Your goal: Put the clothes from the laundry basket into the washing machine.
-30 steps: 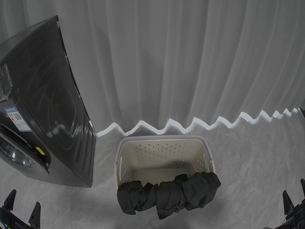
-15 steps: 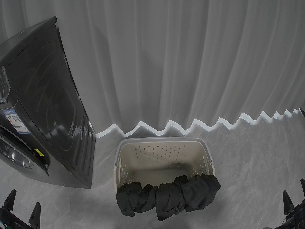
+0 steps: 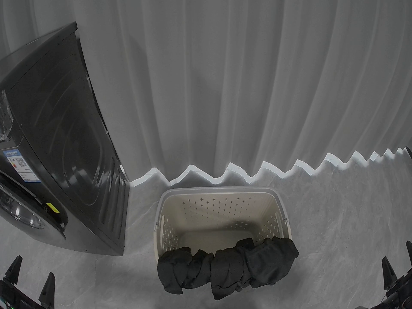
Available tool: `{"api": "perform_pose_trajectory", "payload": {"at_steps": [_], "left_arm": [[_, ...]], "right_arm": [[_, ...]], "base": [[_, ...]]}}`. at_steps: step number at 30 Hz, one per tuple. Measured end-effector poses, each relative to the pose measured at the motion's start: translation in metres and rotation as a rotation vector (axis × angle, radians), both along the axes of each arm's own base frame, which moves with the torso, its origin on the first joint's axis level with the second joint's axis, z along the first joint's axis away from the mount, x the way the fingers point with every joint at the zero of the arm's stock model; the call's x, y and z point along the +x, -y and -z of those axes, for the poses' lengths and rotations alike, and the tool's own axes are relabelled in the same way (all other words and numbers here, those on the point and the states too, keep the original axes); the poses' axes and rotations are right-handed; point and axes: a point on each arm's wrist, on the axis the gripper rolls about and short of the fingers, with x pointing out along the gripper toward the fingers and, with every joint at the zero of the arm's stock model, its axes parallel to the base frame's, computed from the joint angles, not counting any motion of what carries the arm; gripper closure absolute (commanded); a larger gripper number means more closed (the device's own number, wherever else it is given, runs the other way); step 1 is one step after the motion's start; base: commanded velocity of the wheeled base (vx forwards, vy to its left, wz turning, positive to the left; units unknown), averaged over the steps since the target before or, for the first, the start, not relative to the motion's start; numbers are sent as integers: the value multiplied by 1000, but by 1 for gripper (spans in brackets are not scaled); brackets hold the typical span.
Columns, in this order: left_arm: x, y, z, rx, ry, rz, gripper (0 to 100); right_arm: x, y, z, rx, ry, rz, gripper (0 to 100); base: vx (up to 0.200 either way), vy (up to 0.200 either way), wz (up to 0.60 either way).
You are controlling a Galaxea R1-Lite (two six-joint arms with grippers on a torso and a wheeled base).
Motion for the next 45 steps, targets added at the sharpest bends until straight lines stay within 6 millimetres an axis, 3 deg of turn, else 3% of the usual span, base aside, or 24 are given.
{"api": "perform_pose_trajectory", "payload": {"at_steps": [9, 18, 27, 39, 45], "left_arm": [[0, 0, 0, -2, 1, 0, 0], [0, 0, 0, 1, 0, 1, 0], [0, 0, 0, 4, 0, 0, 0], [0, 0, 0, -1, 1, 1, 0], [0, 0, 0, 3, 1, 1, 0]], "right_arm": [[0, 0, 0, 0, 0, 0, 0], [0, 0, 0, 0, 0, 0, 0], [0, 0, 0, 0, 0, 0, 0], [0, 0, 0, 0, 0, 0, 0], [0, 0, 0, 0, 0, 0, 0]], "base": [[67, 0, 0], [0, -200, 0], [0, 0, 0], [200, 0, 0], [0, 0, 0]]}}
